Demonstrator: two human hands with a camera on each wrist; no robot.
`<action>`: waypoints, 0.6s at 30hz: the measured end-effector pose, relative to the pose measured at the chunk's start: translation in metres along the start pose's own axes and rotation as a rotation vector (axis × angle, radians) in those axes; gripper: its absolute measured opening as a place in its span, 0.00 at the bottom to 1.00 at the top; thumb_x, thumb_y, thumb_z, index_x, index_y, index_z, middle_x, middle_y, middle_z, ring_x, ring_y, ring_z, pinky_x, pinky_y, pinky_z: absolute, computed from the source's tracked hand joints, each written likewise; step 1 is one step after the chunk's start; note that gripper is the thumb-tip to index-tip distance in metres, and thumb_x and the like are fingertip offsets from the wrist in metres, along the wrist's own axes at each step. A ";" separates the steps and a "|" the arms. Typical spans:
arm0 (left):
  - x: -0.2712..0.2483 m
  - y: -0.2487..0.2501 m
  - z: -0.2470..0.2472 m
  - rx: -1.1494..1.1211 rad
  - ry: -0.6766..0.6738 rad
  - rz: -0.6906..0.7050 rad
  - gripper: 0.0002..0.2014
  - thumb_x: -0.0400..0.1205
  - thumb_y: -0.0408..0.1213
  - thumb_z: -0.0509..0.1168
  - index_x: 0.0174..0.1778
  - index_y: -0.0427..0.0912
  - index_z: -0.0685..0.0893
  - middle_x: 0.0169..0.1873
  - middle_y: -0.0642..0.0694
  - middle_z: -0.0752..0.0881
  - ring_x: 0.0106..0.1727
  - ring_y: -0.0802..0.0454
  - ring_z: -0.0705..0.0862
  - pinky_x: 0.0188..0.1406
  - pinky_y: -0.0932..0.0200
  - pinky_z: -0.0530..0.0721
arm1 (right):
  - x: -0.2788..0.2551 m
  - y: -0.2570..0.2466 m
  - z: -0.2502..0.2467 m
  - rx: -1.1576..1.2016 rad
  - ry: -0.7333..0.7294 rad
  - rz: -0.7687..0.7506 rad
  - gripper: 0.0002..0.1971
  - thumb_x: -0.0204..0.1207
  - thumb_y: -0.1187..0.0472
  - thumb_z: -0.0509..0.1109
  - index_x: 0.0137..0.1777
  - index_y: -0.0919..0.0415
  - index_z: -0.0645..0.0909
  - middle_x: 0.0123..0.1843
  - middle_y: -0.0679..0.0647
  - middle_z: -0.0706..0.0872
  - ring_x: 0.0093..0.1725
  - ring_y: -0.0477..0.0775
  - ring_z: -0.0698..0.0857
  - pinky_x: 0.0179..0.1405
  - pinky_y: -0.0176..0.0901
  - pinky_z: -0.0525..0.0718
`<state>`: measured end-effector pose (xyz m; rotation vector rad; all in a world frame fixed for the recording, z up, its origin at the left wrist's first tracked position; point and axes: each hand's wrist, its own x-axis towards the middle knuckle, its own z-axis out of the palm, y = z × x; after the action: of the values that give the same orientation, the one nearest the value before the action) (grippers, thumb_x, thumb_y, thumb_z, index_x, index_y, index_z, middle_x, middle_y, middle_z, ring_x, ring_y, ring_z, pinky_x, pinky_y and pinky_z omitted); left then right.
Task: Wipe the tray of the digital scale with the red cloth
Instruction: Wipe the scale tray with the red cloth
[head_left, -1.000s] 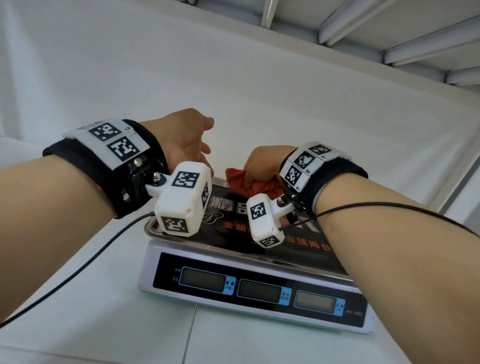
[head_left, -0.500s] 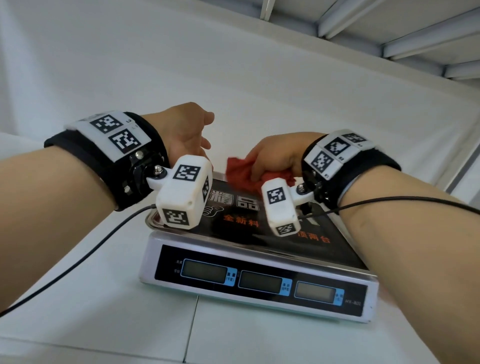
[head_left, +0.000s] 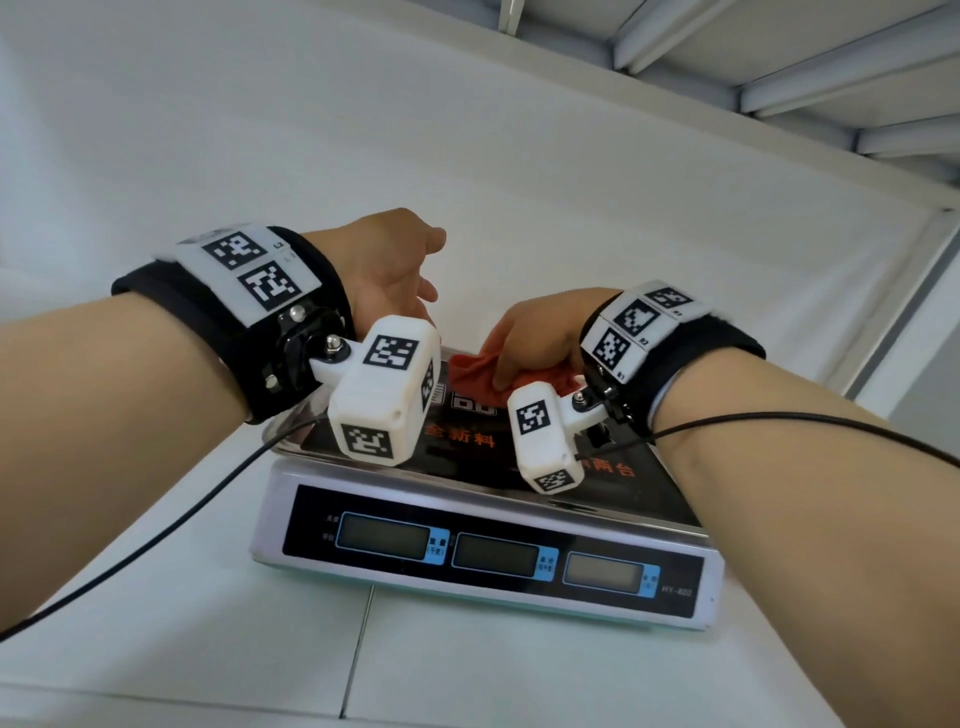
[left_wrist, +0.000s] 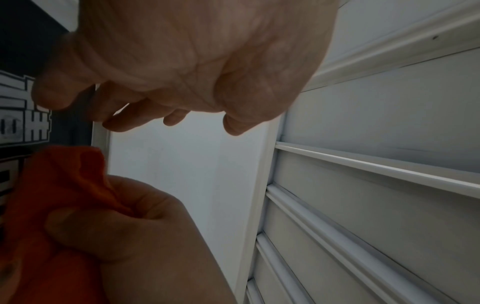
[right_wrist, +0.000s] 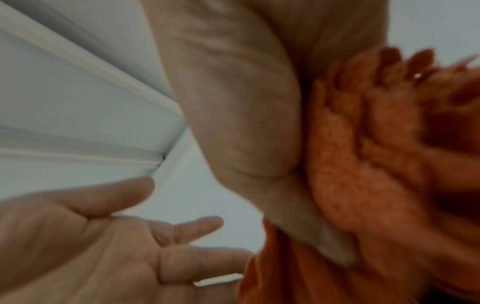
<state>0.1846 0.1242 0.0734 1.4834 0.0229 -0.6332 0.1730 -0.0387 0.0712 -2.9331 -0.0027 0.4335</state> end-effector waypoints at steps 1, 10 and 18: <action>-0.001 0.000 0.002 0.002 -0.011 0.008 0.36 0.86 0.58 0.51 0.84 0.39 0.55 0.80 0.23 0.56 0.81 0.26 0.55 0.69 0.24 0.60 | -0.002 0.002 -0.002 0.047 -0.064 0.000 0.14 0.75 0.67 0.75 0.60 0.59 0.89 0.54 0.60 0.93 0.55 0.60 0.92 0.60 0.59 0.89; -0.002 0.000 0.005 0.009 -0.001 0.035 0.36 0.86 0.57 0.52 0.84 0.39 0.55 0.79 0.22 0.58 0.80 0.25 0.56 0.69 0.25 0.62 | -0.002 0.032 -0.016 -0.014 0.110 0.209 0.16 0.79 0.61 0.71 0.64 0.65 0.84 0.57 0.61 0.91 0.60 0.64 0.89 0.66 0.61 0.85; 0.003 -0.002 0.012 0.028 -0.015 0.025 0.36 0.86 0.57 0.52 0.84 0.38 0.55 0.79 0.21 0.58 0.80 0.25 0.56 0.68 0.23 0.61 | 0.000 0.037 0.002 -0.039 0.124 0.187 0.15 0.77 0.59 0.72 0.62 0.64 0.85 0.56 0.60 0.91 0.56 0.62 0.90 0.60 0.56 0.88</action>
<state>0.1820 0.1118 0.0720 1.5036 -0.0163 -0.6266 0.1716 -0.0744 0.0634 -3.0058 0.2849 0.2785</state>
